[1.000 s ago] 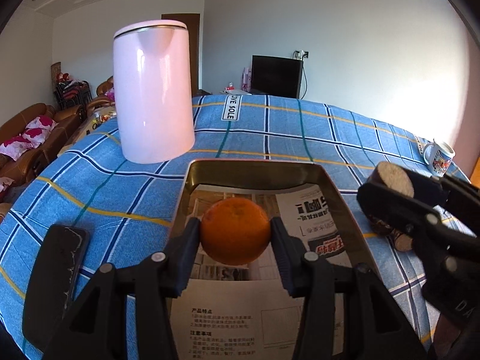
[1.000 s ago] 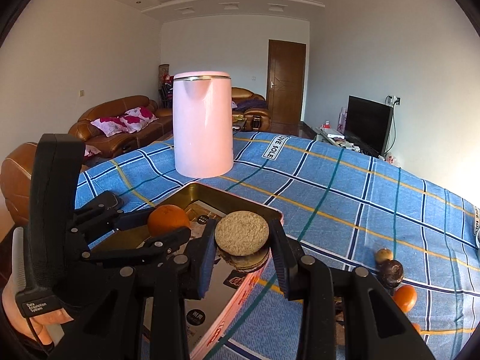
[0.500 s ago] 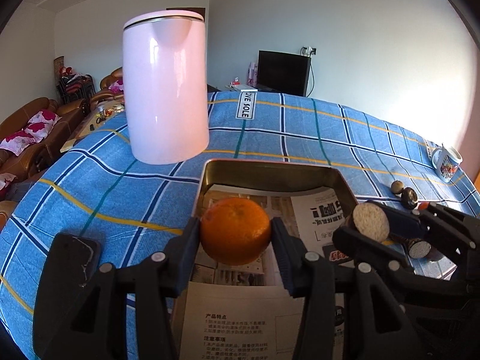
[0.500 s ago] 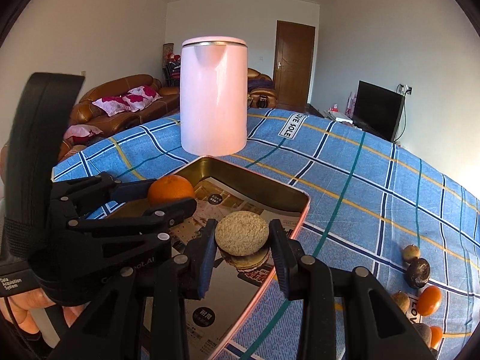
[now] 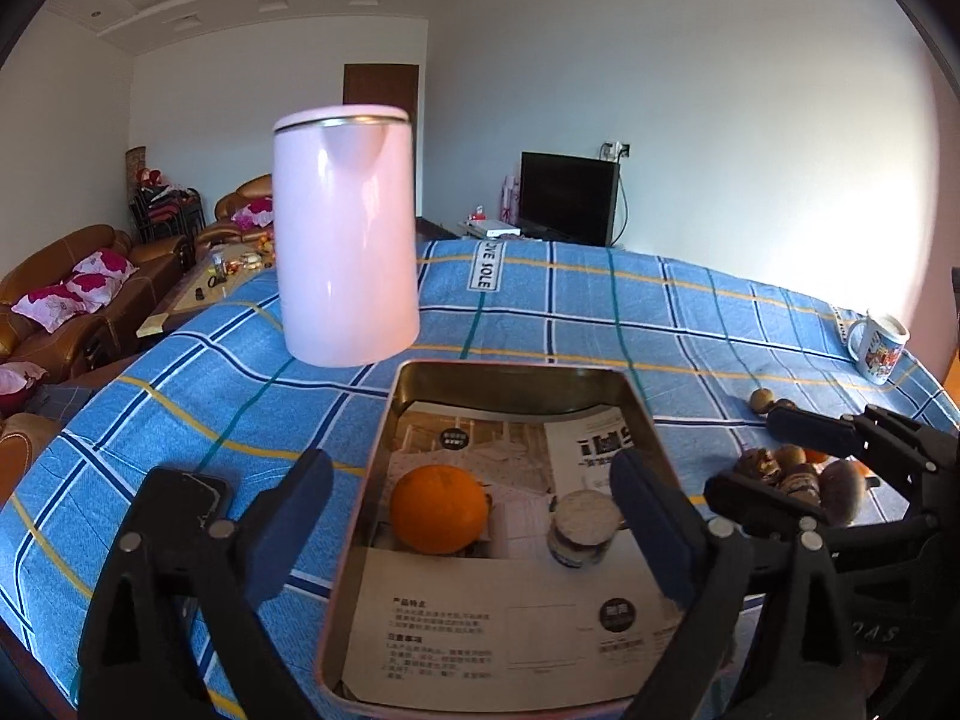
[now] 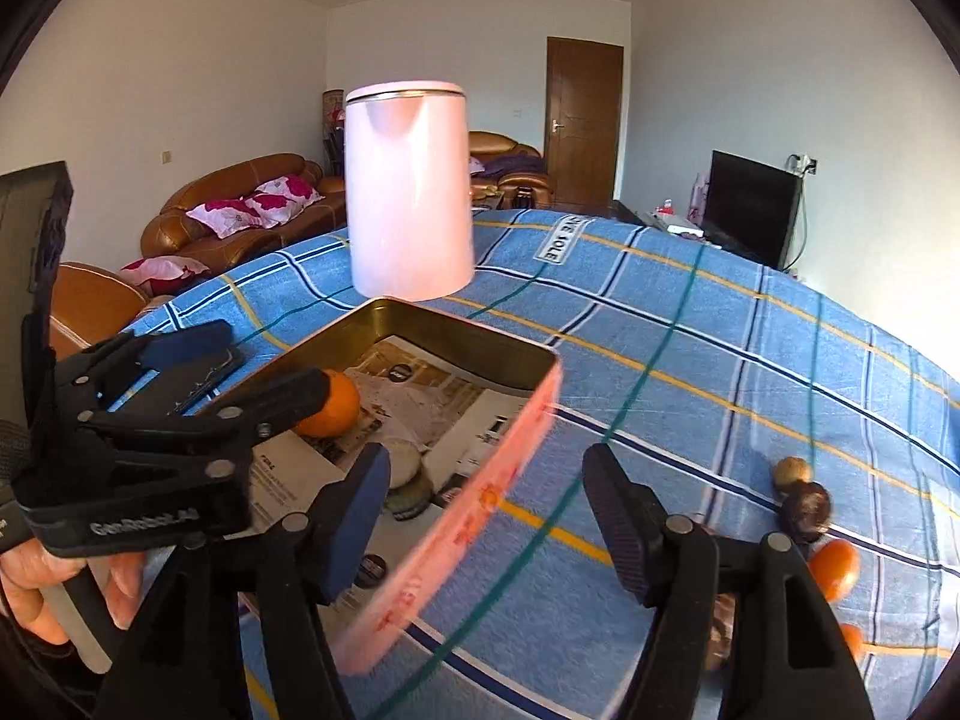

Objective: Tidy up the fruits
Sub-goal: 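Open both grippers to drop the orange and cookie into the tin, then grasp the dark purple mangosteen with the right gripper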

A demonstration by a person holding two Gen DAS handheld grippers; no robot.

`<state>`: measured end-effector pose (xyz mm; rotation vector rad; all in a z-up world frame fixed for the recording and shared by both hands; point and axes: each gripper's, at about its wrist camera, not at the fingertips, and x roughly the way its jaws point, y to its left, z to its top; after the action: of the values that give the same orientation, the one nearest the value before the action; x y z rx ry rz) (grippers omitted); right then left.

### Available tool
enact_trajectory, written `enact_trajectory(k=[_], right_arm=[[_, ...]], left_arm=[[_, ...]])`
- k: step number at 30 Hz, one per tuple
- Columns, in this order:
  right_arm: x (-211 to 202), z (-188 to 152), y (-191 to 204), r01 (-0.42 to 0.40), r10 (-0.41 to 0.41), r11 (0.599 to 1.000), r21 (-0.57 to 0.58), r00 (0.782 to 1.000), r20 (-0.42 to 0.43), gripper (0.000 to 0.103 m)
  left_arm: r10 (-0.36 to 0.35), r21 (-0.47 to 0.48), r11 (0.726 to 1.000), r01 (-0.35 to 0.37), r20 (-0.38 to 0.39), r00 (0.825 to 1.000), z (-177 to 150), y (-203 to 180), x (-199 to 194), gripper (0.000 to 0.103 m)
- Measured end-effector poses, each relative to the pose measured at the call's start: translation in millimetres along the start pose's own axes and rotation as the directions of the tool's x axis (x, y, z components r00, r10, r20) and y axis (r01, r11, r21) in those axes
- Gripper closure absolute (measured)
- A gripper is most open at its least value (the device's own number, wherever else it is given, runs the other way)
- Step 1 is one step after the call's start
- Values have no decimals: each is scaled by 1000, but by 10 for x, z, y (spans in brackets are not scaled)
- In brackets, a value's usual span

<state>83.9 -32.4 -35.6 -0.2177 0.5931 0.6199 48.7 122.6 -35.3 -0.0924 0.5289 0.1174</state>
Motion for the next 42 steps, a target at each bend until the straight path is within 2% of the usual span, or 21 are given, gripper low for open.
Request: enact_trajectory(k=[5,7,9,14,17,20,24,27,30,34,37,42], right_arm=[[-387,-218,-415,114,-114,993,-4,993,25,33],[-499,-313,-569,177,-176,984,-14,984,32,33],[-558,-403,-722,202,-201,979,-4,979,16,33],[-545,-537,-923,202,-201,979,16,979,-35,33],[-481,-567,-969,175,-173,984,21,983,-69,33],[-443,-568,-971,168,-167,986,10,982,-88,33],[-312,-586,-994,173,-172,985,-6,973,-157,33],[-308,-598,-989,173,-173,985,-9,973,-155,35],[-312,-609,-933,136,-139,990,-26,978,-153,51],[-343,-618,-944,136,-137,991,-19,980,-144,51],[-459,-618,-1013,156,-153,988,23,984,-90,51],[-689,-650,-1278,214,-219,960,181,976,3,51]], left_arm=[[-60,57,997,58,29,998,26,-394,-138,7],[-86,86,993,83,26,996,10,-582,-144,7],[-103,116,988,101,13,995,-16,-773,-119,7],[-126,154,980,130,-37,991,-120,-1106,2,7],[-133,175,974,141,-58,989,-157,-1244,49,7],[-131,190,972,141,-66,989,-168,-1318,83,7],[-126,191,972,140,-81,989,-171,-1342,140,7],[-131,187,971,146,-93,987,-172,-1354,173,7],[-134,185,971,151,-103,986,-178,-1371,202,7],[-144,169,973,160,-99,985,-156,-1381,191,7],[-155,157,973,166,-82,984,-100,-1404,157,7],[-143,212,964,161,-98,985,-115,-1581,202,9]])
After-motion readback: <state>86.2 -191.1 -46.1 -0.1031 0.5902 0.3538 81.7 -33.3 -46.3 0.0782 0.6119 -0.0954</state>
